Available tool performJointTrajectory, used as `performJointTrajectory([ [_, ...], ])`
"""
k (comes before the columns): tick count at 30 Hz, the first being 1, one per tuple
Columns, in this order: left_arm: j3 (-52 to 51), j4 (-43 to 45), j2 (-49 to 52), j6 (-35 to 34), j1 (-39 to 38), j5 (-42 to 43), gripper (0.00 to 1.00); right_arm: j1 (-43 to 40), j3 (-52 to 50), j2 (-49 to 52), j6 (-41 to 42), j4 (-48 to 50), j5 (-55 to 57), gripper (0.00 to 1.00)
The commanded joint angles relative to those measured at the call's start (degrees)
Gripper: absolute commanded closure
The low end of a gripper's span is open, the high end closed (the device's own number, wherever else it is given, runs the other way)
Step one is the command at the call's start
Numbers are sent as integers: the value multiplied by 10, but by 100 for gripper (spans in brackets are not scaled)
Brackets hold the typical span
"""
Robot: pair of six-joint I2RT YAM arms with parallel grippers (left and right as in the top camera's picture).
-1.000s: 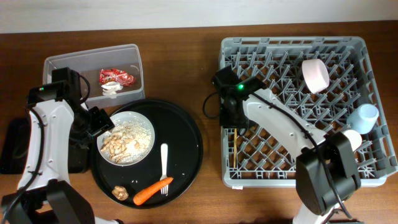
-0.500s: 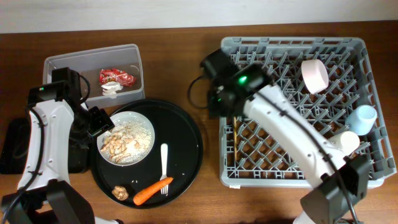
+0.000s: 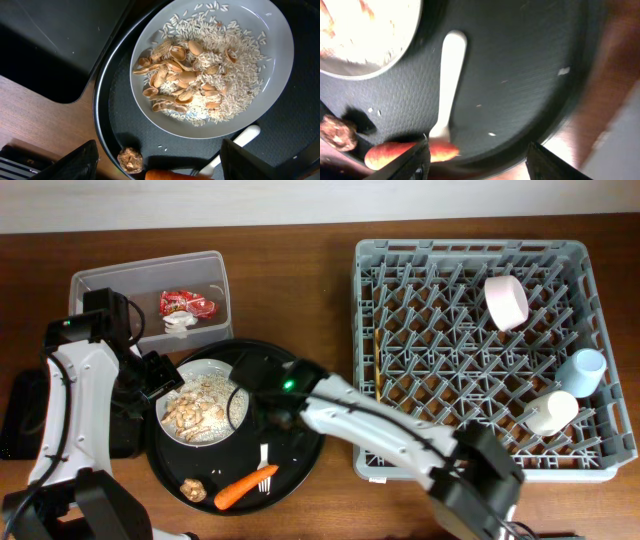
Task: Sort waste into correct bins and load items into the dishwasher rack
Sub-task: 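Reach the right gripper to the white fork on the tray and grasp, then place the white fork in the rack's left side with the right gripper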
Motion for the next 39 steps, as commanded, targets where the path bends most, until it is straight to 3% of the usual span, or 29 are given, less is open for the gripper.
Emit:
performJointTrajectory([
  [1,2,-1,-9,-1,0,-2,23,23,-9,34,40,7,-25,32],
  [14,2,-2,-9,-1,0,-2,23,62,-11,129,44,49,-94,33],
  [16,2,-2,-9,-1,0,-2,23,63,-12,134,44,49,-97,41],
  [19,2,-2,-9,-1,0,-2,23,63,-12,136,44,49,-98,75],
  [20,2,-2,-9,-1,0,-2,23,63,-12,136,44,49,-98,82],
  [25,2,-2,-9,-1,0,-2,23,62,-12,136,44,49,-110,96],
  [39,2,-4,-9,-1,0,-2,23,16,-7,91,41,17,-56,96],
])
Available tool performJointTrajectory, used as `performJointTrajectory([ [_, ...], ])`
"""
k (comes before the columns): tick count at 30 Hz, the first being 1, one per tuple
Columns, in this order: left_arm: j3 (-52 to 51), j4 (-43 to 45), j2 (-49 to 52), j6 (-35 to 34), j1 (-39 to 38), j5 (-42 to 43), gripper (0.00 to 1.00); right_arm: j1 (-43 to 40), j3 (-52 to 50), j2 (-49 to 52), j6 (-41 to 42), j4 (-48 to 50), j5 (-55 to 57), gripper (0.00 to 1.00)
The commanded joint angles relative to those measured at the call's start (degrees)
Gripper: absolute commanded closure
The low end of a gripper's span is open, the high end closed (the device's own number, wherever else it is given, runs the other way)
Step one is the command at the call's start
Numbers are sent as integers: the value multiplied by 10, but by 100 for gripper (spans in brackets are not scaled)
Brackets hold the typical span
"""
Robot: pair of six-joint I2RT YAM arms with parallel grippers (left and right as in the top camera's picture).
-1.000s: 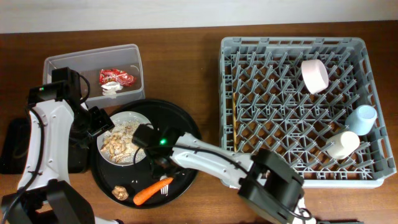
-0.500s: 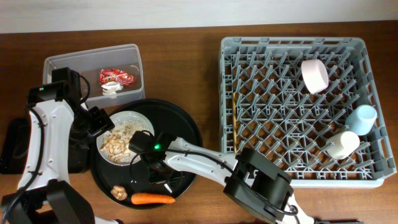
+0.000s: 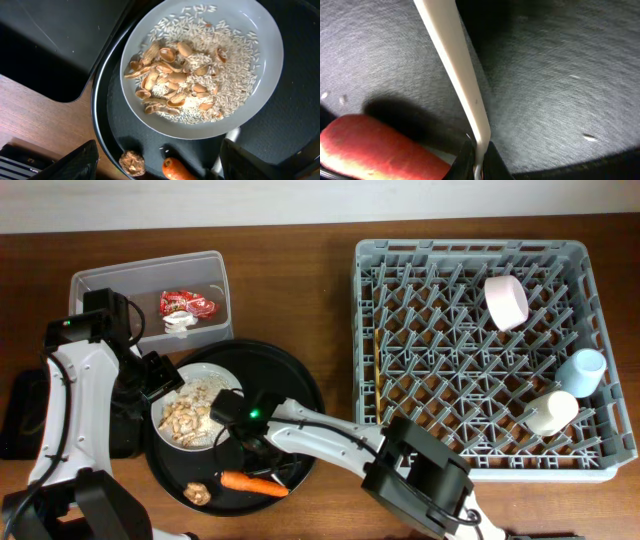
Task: Sort waste into correct bins and load items into the dishwasher rack
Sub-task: 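Place the white fork in the rack's left side with the right gripper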
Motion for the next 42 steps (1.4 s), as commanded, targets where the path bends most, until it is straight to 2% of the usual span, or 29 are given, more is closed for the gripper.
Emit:
performJointTrajectory([
  [1,2,-3,-9,-1,0,-2,23,-44,-3,-22,-5,-18,34,96],
  [7,2,-2,-9,-1,0,-2,23,-127,9,-45,-60,-64,89,96],
  [19,2,0,-9,-1,0,-2,23,-260,26,-270,-109,-120,183,96],
  [26,2,0,-9,-1,0,-2,23,-293,-14,-249,-109,-137,170,96],
  [35,2,0,-9,-1,0,-2,23,-292,-139,-221,-76,-37,143,96],
  [36,2,0,-9,-1,0,-2,23,-292,-144,-221,-77,-31,143,92],
  [37,2,0,-9,-1,0,-2,23,-292,-146,-221,-79,-30,143,80],
  [39,2,0,-9,-1,0,-2,23,-292,-145,-222,-84,-29,143,66],
  [41,2,0,-9,-1,0,-2,23,-292,-139,-222,-91,-34,143,58],
  [42,2,-1,-9,-1,0,-2,23,-292,-134,-224,-97,-38,143,57],
])
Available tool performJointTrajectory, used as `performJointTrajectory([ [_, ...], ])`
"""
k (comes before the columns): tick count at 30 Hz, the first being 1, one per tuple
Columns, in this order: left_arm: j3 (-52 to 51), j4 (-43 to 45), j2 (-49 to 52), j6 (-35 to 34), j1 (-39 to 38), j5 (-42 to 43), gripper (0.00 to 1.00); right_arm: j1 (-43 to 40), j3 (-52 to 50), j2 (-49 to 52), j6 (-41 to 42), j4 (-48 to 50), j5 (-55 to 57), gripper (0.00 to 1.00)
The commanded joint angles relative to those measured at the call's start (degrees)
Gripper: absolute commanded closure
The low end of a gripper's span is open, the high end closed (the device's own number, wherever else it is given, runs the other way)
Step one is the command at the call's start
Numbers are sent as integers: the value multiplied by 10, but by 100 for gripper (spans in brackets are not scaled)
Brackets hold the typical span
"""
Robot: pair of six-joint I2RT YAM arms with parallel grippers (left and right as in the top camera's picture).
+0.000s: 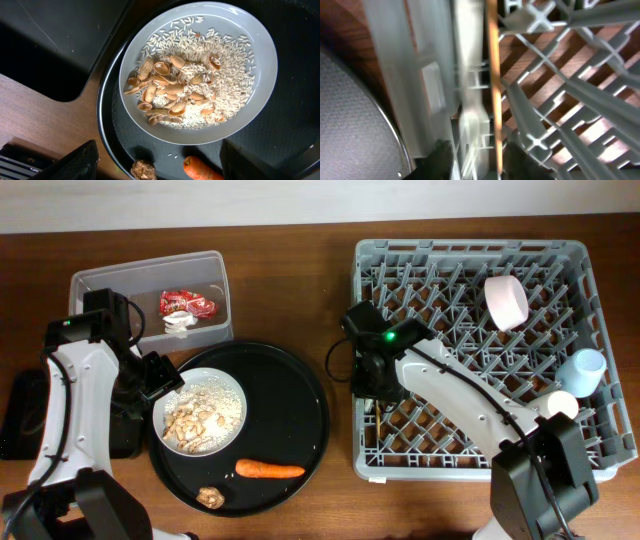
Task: Sort waste into correct bins and load items into the dishwasher rack
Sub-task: 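Place the white fork in the rack's left side with the right gripper, then grasp the orange carrot on the tray with the left gripper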
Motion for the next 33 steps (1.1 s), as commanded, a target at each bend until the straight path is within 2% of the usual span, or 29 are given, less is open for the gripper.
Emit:
performJointTrajectory([
  [1,2,0,-9,-1,0,-2,23,2,30,-9,-21,-21,-4,57],
  [7,2,-5,-9,-1,0,16,23,1,121,-53,-50,-87,22,57],
  [8,2,-8,-9,-1,0,28,23,-2,136,-64,-60,-96,29,53],
  [11,2,-14,-9,7,-25,46,23,-34,165,-102,-83,-119,29,31],
  [14,2,-16,-9,8,-75,46,23,-88,167,-132,-100,-137,25,17],
  [16,2,-19,-9,8,-110,46,23,-146,167,-150,-117,-158,24,11],
  [19,2,-31,-9,-1,-171,46,22,-228,167,-158,-179,-186,24,9],
  [21,2,-52,-9,-63,-219,46,20,-273,165,-157,-210,-203,25,9],
  [25,2,-99,-11,-272,-299,46,17,-345,164,-157,-239,-216,24,8],
  [26,2,-104,-14,-330,-328,45,3,-361,164,-156,-237,-215,20,8],
  [27,2,-104,-16,-368,-349,46,1,-371,164,-156,-237,-215,16,8],
  [33,-8,-108,-18,-569,-475,45,1,-391,161,-156,-237,-217,11,8],
])
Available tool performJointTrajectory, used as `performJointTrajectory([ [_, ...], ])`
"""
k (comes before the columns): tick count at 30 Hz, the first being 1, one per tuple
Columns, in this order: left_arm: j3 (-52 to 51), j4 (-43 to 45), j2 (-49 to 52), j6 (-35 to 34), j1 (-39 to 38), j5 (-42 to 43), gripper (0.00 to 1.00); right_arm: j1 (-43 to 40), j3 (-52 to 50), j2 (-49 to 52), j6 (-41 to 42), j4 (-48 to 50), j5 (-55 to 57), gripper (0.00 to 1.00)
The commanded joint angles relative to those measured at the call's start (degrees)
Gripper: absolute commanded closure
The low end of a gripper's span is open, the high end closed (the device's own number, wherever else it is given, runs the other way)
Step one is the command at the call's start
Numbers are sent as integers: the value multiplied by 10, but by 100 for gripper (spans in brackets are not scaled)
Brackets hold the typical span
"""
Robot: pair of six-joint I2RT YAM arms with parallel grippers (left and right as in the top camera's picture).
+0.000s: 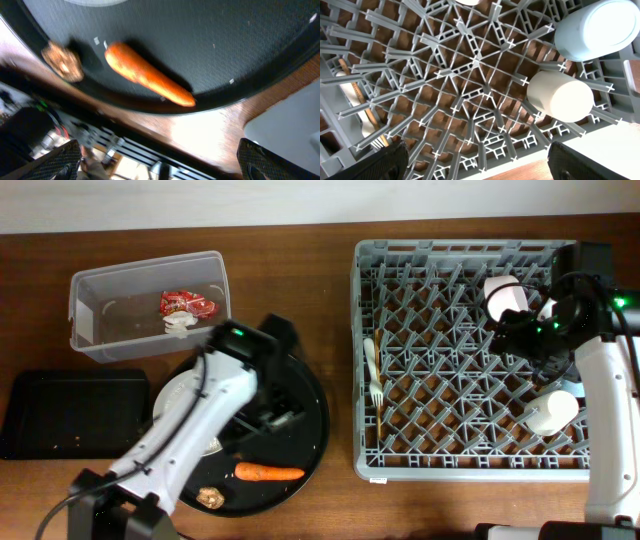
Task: Sort waste into correct bins and load items into the dishwasher rack
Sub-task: 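Grasp the orange carrot on the tray with the left gripper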
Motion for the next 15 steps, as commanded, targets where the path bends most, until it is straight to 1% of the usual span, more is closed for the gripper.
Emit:
performJointTrajectory([
  [1,-16,-2,-16,-203,-65,1,1,-2,0,-8,-9,-2,-5,8],
  [2,-30,2,-16,-242,-77,2,1,-2,-4,-8,-9,-2,-5,8],
  [5,-71,24,-17,-316,-92,4,1,-2,-16,-8,-8,0,-7,8],
  [12,-174,143,-17,-364,-90,19,1,-2,-23,-8,-9,5,-18,8],
  [15,-216,178,-17,-386,-80,16,1,-2,-23,-8,-9,4,-18,8],
])
